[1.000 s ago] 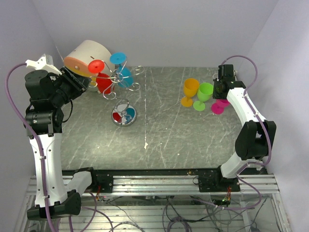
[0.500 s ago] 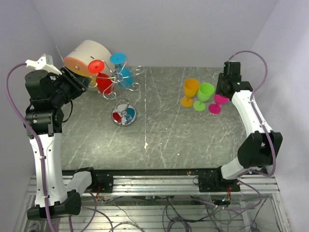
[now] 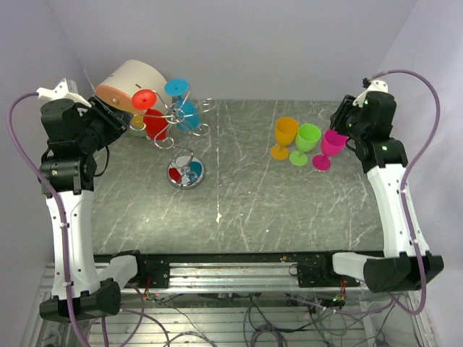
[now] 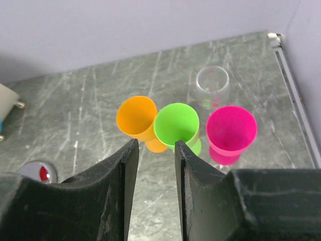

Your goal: Take the wine glass off the wine glass rack

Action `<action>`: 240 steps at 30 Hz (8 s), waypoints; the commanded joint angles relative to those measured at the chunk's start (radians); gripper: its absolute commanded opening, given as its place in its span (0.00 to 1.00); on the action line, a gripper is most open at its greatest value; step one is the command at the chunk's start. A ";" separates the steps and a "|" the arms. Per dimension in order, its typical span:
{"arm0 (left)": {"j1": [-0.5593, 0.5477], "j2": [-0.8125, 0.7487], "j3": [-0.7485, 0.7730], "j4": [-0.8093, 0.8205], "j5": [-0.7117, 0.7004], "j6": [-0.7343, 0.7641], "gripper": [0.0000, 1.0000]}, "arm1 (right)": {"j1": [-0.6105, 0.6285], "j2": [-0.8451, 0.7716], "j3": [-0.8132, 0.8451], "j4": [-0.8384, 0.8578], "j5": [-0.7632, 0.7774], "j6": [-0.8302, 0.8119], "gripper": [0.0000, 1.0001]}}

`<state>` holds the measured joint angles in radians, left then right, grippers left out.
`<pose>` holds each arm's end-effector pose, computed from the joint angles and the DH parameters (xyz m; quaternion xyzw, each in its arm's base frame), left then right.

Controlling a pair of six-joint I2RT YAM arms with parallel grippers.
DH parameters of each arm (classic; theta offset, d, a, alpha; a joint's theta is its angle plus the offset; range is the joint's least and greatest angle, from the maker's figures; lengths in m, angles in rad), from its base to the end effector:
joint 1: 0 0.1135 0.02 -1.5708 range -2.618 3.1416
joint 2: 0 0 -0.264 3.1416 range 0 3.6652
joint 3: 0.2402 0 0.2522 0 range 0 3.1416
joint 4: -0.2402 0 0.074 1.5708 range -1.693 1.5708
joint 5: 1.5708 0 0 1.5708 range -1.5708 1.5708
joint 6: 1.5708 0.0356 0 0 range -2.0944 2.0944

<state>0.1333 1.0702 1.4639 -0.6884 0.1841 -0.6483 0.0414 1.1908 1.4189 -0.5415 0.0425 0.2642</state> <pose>0.1999 0.0202 0.4628 -0.2541 0.7604 -0.2224 0.5547 0.2512 0.0089 0.4387 0.1023 0.8022 0.0725 0.5837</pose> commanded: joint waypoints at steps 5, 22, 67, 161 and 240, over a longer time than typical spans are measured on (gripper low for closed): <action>0.124 0.144 0.036 0.132 0.013 -0.041 0.51 | 0.005 -0.034 -0.025 0.054 -0.131 0.018 0.35; 0.233 0.217 -0.306 0.863 0.527 -0.420 0.47 | 0.006 -0.049 -0.069 0.090 -0.205 0.029 0.34; 0.166 0.279 -0.284 0.841 0.529 -0.409 0.28 | 0.005 -0.065 -0.100 0.106 -0.215 0.035 0.34; 0.066 0.001 -0.167 0.366 -0.025 -0.254 0.07 | 0.005 -0.109 -0.162 0.184 -0.222 0.066 0.34; -0.055 -0.318 -0.451 1.604 0.457 -1.274 0.07 | 0.568 0.681 0.315 2.209 -1.029 1.351 0.63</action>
<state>0.0898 0.7685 1.0119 0.8917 0.6399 -1.9301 0.5930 1.8896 1.7214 1.5166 -0.9974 1.6432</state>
